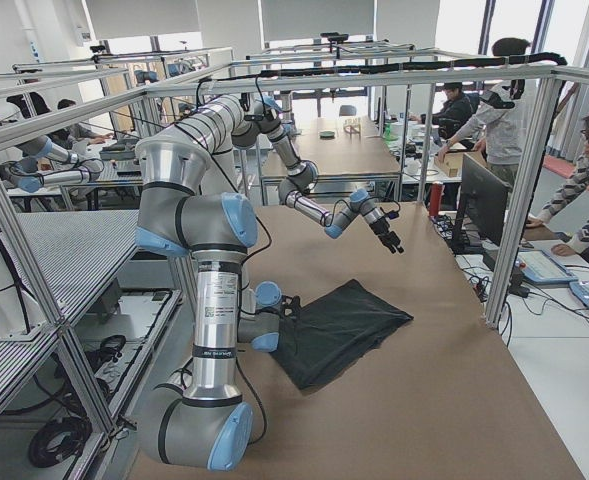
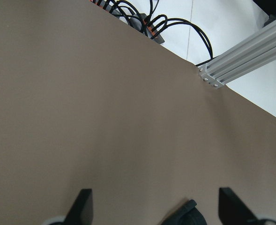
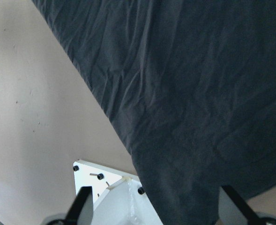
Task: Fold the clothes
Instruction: 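Grasp the near corner with the right gripper and rotate the shirt, then lower the left gripper and grasp the shirt corner nearest it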
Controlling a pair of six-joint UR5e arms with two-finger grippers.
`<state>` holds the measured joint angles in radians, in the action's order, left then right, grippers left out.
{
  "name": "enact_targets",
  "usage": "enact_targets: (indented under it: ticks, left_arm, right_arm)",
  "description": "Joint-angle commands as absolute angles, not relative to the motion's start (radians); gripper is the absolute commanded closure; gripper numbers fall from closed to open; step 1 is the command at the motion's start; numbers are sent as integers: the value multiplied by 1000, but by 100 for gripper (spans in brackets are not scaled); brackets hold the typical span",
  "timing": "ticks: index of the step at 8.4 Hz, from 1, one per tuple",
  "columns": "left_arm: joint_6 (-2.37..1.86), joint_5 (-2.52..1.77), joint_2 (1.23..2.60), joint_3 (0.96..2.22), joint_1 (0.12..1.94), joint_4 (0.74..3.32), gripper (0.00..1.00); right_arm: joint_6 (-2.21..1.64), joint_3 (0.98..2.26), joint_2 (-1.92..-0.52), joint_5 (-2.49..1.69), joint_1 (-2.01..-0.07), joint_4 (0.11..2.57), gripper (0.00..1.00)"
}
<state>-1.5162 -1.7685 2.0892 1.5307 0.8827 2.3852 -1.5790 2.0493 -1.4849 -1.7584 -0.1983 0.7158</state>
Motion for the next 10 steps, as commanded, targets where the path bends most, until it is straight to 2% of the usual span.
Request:
enact_targets:
  ticks: [1,2,4,7,10]
  left_arm:
    - [-1519,-1801,2030,1615,856,2382,6]
    - [-1528,-1784,1952,1685,794,2381,6]
    - [-1539,-1706,1852,1735,695,2413,6]
    - [-1537,-1612,1812,1685,598,2508,6]
    - [-1523,-1612,1822,1617,594,2511,6]
  right_arm:
    - [-1530,2039,-1488,-1766,-325,736,6]
    - [-1514,2036,-1486,-1766,-371,767,6]
    - [-1503,2011,-1477,-1750,-423,796,6]
    - [-1505,1993,-1459,-1732,-440,804,6]
    - [-1505,1982,-1453,-1717,-440,804,6]
